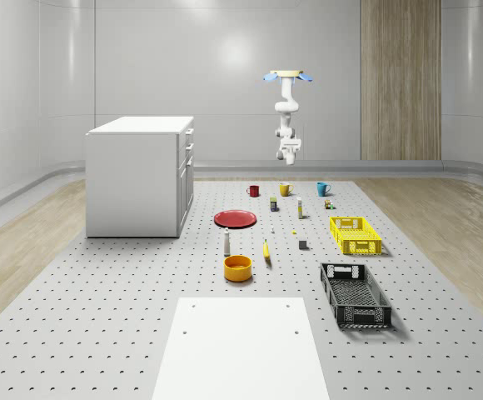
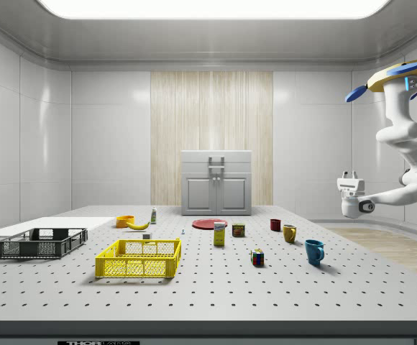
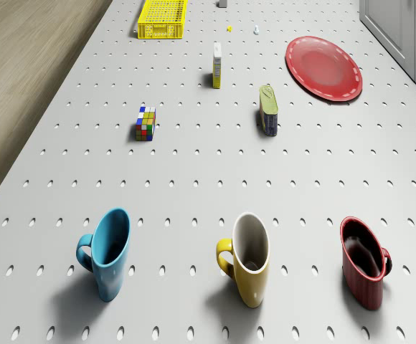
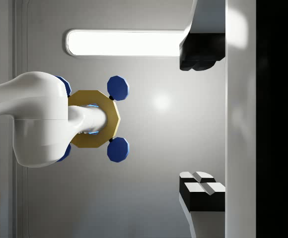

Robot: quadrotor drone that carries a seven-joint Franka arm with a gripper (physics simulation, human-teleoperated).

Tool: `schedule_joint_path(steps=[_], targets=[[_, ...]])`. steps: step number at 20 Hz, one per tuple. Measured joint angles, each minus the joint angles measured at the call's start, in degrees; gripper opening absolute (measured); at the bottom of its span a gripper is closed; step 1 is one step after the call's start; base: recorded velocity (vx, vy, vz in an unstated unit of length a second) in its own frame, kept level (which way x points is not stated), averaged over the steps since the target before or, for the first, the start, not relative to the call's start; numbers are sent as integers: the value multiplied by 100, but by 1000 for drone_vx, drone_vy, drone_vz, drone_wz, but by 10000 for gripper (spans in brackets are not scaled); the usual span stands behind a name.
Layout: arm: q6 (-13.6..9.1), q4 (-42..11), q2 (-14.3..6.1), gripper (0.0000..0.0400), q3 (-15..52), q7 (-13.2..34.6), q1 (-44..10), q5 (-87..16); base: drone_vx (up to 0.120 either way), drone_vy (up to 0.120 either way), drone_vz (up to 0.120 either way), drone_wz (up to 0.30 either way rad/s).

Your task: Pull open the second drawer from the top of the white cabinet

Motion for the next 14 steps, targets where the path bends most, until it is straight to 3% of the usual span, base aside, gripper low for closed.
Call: schedule_joint_path(steps=[14], targets=[[21, 28, -13, 300, 9, -4, -11, -1, 0, 0, 0, 0]])
